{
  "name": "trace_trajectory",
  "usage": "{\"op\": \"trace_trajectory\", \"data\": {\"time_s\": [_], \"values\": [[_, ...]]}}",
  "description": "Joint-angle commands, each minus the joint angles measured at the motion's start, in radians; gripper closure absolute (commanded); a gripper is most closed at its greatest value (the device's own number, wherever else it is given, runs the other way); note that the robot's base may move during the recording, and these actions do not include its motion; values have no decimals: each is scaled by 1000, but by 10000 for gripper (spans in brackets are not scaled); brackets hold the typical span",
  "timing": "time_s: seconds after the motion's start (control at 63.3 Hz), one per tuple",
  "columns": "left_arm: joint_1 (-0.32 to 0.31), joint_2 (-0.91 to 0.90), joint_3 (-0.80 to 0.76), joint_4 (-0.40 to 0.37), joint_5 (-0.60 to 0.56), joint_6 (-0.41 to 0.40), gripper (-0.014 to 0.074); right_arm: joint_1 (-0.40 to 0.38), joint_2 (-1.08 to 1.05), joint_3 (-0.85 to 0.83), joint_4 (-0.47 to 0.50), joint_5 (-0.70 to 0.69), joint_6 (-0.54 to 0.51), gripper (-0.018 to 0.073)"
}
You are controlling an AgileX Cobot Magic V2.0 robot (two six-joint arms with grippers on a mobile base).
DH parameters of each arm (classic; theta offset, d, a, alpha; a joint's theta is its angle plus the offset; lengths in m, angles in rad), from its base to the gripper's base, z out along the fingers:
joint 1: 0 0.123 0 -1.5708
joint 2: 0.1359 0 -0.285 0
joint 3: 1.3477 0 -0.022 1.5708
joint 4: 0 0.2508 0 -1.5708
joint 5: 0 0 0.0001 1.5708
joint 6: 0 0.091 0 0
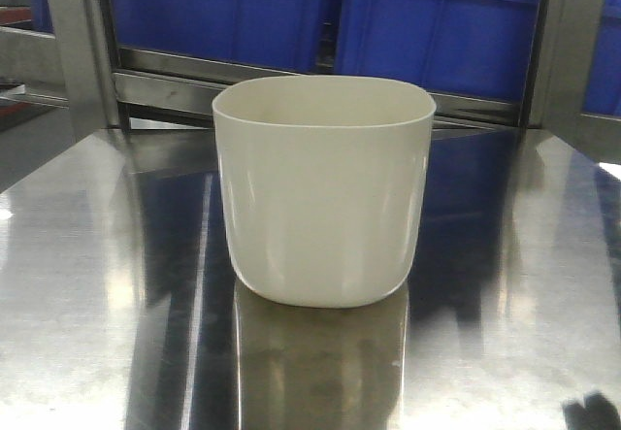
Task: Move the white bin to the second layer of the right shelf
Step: 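Lower the right gripper into the white bin's rim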
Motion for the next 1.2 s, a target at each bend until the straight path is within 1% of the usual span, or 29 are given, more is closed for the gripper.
{"op": "trace_trajectory", "data": {"time_s": [0.0, 0.126, 0.221, 0.284, 0.379, 0.442, 0.553, 0.647, 0.758, 0.821, 0.932, 1.184], "values": [[-4, -13, 37, -6, -84, -3, 512, 35, 68, -85, -18, 5, 96, 460], [-4, -13, 37, -6, -84, -3, 512, 71, 169, -188, -49, 88, 157, 304], [-4, -13, 37, -6, -84, -3, 512, 103, 232, -273, -57, 132, 159, 181], [-4, -13, 37, -6, -84, -3, 512, 124, 266, -325, -57, 152, 159, 150], [-4, -13, 37, -6, -84, -3, 512, 144, 312, -409, -55, 186, 159, 154], [-4, -13, 37, -6, -84, -3, 512, 156, 338, -466, -44, 228, 159, 154], [-4, -13, 37, -6, -84, -3, 512, 189, 377, -554, -22, 263, 159, 154], [-4, -13, 37, -6, -84, -3, 512, 218, 407, -605, 31, 293, 164, 154], [-4, -13, 37, -6, -84, -3, 512, 251, 442, -652, 84, 316, 201, 154], [-4, -13, 37, -6, -84, -3, 512, 266, 470, -676, 84, 321, 218, 154], [-4, -13, 37, -6, -84, -3, 512, 270, 514, -705, 81, 326, 243, 154], [-4, -13, 37, -6, -84, -3, 512, 270, 583, -710, 45, 332, 244, 154]]}}
